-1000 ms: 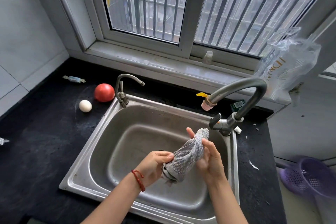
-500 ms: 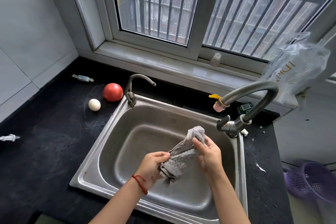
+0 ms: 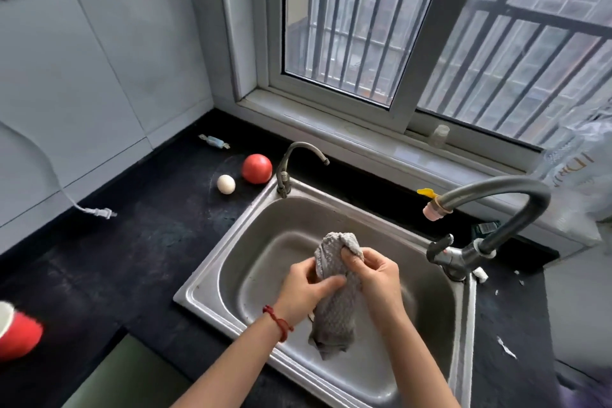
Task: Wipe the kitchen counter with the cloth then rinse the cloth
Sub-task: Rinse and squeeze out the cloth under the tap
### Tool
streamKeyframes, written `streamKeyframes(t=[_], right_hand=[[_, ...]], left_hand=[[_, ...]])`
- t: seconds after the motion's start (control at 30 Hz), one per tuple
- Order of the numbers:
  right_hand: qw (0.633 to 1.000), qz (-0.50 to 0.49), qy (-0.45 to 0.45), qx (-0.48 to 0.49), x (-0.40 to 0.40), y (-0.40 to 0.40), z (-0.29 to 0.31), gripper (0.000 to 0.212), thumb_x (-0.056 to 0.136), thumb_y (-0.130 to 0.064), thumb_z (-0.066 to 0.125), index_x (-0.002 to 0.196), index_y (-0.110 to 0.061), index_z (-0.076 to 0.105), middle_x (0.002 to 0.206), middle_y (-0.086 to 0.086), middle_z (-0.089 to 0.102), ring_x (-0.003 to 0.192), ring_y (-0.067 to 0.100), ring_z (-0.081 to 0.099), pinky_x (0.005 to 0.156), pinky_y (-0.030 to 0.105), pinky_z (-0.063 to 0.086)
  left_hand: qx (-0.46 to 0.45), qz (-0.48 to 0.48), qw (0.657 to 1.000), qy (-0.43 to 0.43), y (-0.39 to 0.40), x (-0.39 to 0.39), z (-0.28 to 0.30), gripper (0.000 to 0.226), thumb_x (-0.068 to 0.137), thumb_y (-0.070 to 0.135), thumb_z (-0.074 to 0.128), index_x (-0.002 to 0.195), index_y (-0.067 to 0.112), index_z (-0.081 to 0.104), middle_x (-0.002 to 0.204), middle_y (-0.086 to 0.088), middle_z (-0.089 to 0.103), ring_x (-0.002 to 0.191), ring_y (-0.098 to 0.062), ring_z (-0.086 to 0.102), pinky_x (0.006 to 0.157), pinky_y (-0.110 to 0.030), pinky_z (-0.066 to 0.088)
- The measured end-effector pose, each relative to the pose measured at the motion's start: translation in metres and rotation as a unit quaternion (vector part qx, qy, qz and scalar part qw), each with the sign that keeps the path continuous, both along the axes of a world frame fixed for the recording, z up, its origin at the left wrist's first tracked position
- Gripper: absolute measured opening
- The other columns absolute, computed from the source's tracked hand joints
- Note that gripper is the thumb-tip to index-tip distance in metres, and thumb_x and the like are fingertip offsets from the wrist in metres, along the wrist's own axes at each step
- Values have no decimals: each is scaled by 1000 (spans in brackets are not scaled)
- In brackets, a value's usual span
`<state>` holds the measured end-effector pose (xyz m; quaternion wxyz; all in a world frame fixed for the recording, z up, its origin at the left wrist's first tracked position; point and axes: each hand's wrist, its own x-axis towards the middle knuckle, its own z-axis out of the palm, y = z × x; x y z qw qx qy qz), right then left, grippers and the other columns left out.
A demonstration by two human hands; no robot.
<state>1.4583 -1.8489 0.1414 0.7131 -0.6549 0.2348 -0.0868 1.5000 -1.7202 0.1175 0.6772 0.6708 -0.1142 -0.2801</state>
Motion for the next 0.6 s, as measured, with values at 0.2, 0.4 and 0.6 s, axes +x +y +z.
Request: streamKeyframes(t=[0.2,0.4,0.6], right_hand=[[997,66,-6,30,-22,-12,6,4,79,-14,69,81,-10,69,64,-4,71,57,1,64,51,15,48],[967,248,49,32,-44,-18,8,15,77,-6,71,88,-13,64,76,5,70,62,9,68,49,21,51],[958,250,21,138,-45,-11,11,20,62,-15,76,81,-12,71,80,13,73,73,28,68,64,34,56]], left_hand=[[30,189,981,-23,-8,-34,11,13,78,11,70,65,15,68,59,8,69,58,-4,61,56,-17,51],[54,254,964,-49,-2,-63,15,14,83,16,63,70,13,66,64,5,67,58,-1,60,57,-15,50],[-102,311,937,124,6,-74,22,15,84,21,60,83,8,68,73,-6,73,65,-16,68,65,-28,57]])
